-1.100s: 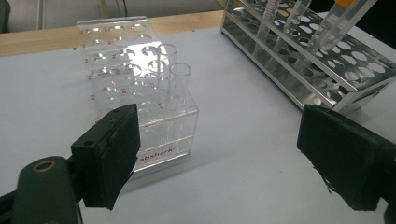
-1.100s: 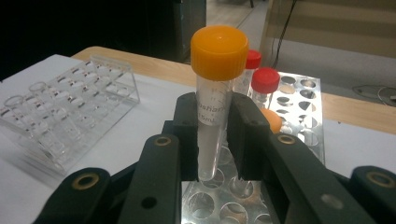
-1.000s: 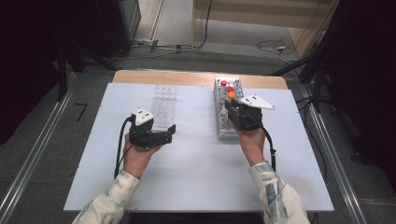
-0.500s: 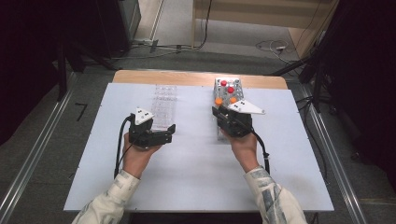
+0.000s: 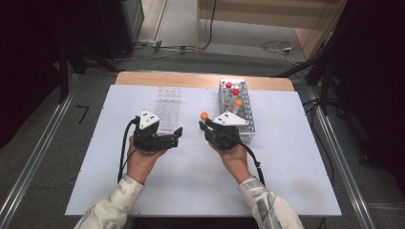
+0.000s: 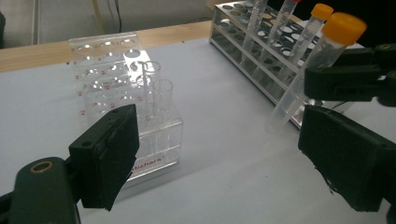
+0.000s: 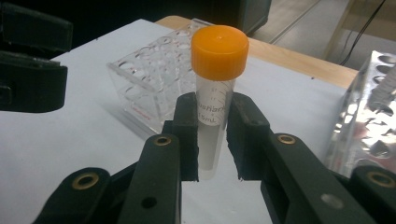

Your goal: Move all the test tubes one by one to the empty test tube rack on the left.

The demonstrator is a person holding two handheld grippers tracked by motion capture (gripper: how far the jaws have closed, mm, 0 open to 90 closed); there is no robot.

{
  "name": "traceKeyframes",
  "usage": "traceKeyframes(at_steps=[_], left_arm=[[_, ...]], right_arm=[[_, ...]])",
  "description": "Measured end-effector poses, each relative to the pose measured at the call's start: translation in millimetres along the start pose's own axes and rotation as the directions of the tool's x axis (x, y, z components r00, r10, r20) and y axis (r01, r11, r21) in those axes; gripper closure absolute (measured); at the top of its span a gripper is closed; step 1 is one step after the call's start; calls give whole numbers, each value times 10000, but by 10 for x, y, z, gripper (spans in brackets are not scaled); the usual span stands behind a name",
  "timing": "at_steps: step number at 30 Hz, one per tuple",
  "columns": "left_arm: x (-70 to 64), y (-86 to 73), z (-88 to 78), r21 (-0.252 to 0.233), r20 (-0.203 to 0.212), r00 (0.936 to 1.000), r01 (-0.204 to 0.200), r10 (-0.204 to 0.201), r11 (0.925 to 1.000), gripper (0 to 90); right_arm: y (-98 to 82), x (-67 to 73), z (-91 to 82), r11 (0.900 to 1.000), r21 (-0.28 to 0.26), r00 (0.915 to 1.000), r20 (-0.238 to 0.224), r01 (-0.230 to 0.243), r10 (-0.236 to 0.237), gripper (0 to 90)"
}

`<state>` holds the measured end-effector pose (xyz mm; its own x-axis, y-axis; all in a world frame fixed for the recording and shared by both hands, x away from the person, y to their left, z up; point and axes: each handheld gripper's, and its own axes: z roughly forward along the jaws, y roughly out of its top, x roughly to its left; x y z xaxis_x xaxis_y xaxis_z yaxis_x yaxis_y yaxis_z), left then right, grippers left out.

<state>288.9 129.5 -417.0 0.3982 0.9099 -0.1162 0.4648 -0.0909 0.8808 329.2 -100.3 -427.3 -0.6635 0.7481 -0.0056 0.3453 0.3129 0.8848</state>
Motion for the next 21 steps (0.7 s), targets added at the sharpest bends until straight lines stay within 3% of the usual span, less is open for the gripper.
traceKeyframes(at_steps=[21], left_arm=[[-64,15,-17,43,254,9995,-164,163,9999,146]], right_arm=[[-94,264,191,9993,317,9981,-593,175,-156,716]])
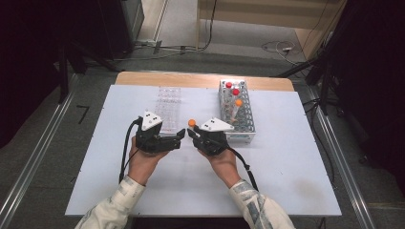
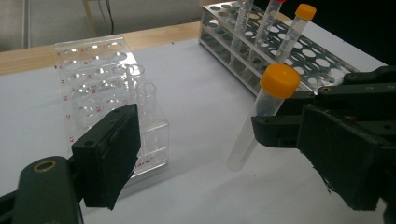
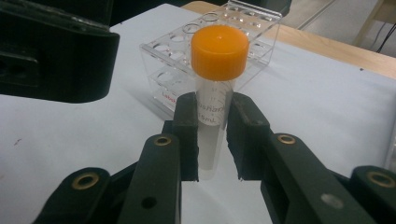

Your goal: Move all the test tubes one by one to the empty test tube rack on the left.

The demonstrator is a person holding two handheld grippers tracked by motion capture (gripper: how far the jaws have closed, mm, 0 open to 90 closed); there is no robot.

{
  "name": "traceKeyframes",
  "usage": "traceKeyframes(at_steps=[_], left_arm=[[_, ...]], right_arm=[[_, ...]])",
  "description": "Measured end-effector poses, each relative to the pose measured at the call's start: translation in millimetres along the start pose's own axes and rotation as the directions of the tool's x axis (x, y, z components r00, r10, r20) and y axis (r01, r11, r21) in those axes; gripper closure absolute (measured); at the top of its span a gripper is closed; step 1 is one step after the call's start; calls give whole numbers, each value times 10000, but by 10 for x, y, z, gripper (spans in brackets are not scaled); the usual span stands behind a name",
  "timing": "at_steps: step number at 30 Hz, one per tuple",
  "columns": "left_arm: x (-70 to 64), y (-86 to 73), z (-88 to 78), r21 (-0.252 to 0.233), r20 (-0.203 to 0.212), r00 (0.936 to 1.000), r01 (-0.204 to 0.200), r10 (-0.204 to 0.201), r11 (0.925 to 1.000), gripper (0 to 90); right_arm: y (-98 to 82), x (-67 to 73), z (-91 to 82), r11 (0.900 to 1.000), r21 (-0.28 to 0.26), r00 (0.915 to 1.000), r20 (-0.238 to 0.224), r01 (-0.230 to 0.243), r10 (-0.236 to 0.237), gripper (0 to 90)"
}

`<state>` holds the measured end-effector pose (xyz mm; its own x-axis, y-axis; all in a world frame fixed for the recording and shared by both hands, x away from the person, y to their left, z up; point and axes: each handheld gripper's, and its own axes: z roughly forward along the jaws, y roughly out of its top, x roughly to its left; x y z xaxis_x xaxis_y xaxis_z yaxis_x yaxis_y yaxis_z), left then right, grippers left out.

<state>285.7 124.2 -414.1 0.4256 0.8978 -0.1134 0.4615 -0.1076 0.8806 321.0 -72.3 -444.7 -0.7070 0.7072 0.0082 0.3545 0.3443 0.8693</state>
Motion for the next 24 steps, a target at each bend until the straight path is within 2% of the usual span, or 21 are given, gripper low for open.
traceKeyframes(at_steps=[8,11,19,24], left_arm=[[-13,1,-3,-19,68,10000,-65,65,10000,157],[-26,3,-9,-13,200,9998,-73,73,10000,192],[-45,-13,0,34,427,9987,-282,281,9996,342],[-42,-27,-8,-37,520,9974,-505,507,9987,516]], right_arm=[[-9,70,43,10000,65,9999,-133,57,-56,716],[-9,106,59,9999,74,9997,-224,120,-119,716],[-13,227,98,9997,72,9984,-519,231,-227,716],[-3,294,115,9993,50,9970,-673,383,-379,716]])
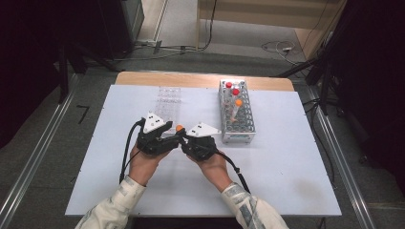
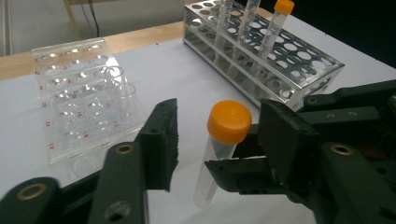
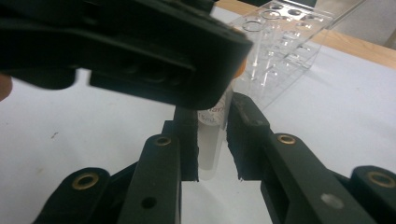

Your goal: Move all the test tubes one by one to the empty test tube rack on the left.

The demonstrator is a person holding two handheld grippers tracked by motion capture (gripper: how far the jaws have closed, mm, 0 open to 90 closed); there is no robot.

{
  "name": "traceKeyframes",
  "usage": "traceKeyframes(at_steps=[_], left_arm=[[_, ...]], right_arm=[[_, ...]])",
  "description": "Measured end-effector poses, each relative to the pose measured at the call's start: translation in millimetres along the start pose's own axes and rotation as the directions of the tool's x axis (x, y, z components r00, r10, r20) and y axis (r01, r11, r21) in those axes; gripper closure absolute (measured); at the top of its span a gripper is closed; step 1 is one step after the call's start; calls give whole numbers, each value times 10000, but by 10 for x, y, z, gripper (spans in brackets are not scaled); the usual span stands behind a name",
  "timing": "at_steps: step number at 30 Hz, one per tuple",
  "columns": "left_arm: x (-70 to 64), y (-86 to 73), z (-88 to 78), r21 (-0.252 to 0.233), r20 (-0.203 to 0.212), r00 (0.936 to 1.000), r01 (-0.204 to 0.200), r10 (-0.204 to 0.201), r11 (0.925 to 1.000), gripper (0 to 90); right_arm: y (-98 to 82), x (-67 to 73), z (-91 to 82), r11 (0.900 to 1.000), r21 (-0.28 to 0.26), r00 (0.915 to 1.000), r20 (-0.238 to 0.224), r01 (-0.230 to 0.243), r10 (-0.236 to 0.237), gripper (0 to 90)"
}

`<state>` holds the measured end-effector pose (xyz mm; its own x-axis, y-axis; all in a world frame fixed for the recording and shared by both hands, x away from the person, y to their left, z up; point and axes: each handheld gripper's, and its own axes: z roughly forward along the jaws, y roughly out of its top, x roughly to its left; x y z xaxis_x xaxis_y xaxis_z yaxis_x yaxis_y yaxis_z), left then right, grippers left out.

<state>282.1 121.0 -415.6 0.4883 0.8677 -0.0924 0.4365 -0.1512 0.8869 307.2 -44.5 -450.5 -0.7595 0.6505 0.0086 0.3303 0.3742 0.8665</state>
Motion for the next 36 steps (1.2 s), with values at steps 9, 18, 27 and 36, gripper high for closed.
traceKeyframes(at_steps=[9,18,27,36], left_arm=[[-18,-9,3,82,37,9996,-286,286,9996,678],[1,-9,8,135,7,9998,-180,180,9997,700],[27,4,9,77,-23,10000,-52,52,10000,700],[130,83,-77,75,-225,9996,197,-196,9998,701]], right_arm=[[1,32,23,10000,5,10000,-69,24,-24,716],[-3,30,28,10000,29,10000,-77,58,-58,710],[8,-8,-3,9998,122,9997,-191,134,-132,392],[25,-98,-119,9997,215,9999,-70,82,-80,294]])
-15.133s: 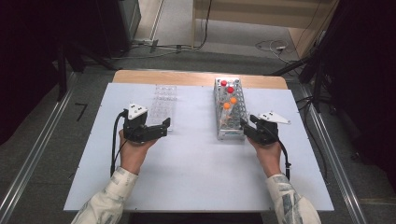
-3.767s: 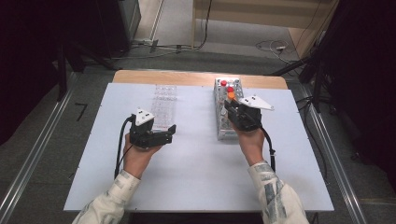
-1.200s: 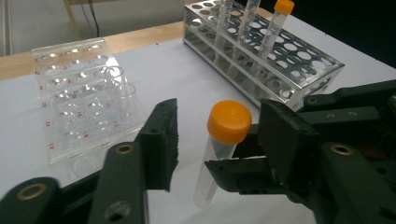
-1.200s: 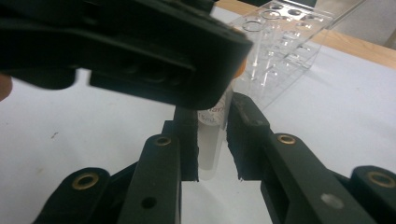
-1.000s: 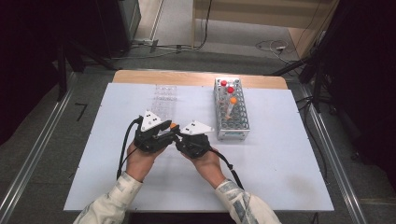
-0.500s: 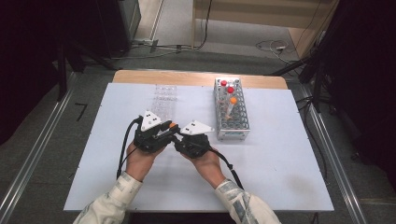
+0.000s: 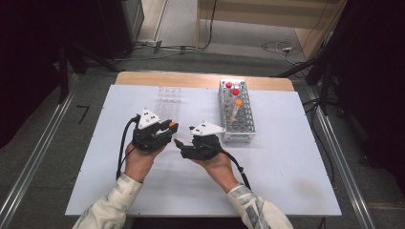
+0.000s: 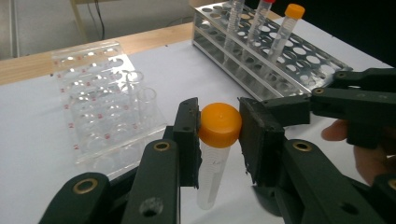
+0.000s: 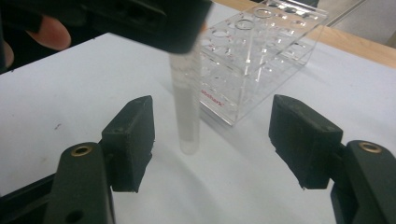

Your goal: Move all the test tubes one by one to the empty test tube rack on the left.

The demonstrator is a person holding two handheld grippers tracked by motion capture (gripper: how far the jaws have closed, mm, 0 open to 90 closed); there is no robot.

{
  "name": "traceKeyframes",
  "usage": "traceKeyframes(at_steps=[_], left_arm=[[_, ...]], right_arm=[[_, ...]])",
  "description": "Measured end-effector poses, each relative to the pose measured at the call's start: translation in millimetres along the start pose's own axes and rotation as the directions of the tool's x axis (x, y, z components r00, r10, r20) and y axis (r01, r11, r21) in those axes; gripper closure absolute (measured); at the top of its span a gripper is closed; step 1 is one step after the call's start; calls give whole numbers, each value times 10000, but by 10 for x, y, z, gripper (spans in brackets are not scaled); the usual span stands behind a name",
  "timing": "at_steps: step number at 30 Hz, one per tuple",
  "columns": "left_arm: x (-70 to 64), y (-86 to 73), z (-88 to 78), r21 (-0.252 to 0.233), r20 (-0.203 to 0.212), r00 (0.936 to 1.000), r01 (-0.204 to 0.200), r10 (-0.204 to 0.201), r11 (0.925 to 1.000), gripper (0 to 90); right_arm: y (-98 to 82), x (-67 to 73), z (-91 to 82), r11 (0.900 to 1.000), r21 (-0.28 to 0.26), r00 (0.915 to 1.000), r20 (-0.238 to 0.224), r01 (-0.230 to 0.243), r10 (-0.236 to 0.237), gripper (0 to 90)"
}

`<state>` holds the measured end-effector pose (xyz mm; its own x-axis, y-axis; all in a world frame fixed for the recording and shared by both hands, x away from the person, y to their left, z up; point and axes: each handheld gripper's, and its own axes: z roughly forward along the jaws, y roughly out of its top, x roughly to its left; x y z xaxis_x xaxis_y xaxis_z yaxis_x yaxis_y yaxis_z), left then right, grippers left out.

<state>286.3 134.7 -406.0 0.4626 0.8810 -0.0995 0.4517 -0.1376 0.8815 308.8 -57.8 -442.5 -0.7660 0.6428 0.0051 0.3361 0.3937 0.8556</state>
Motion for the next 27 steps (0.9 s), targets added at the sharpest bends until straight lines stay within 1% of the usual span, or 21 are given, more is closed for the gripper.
traceKeyframes(at_steps=[2,4,6,11,13,16,19,21,27], left_arm=[[36,24,-30,-33,-153,9998,132,-132,9999,704],[71,61,-65,-65,-234,9996,162,-164,9998,705],[98,103,-100,-215,-341,9993,171,-178,9996,704],[195,208,-167,-495,-612,9976,302,-332,9983,705],[234,255,-177,-468,-701,9970,282,-315,9985,704],[271,337,-165,-414,-902,9957,156,-193,9990,705],[326,414,-139,-432,-918,9953,254,-293,9987,705],[359,455,-116,-414,-1005,9944,278,-319,9988,705],[440,538,-12,-430,-1154,9921,451,-498,9981,705]], right_arm=[[1,-32,-33,10000,-39,10000,47,-46,46,293],[1,-60,-63,9999,-101,9999,109,-125,126,293],[2,-76,-86,9998,-91,9997,160,-157,158,293],[-3,-93,-101,10000,-39,9997,241,-81,82,293],[-4,-95,-99,10000,-40,9997,239,-71,71,293],[-5,-96,-93,9999,-27,9997,223,-123,124,293],[-7,-98,-89,9999,-12,9997,232,-123,123,295],[-11,-98,-91,9999,-13,9996,269,-103,104,297],[-26,-110,-99,9999,15,9996,259,-120,119,300]])
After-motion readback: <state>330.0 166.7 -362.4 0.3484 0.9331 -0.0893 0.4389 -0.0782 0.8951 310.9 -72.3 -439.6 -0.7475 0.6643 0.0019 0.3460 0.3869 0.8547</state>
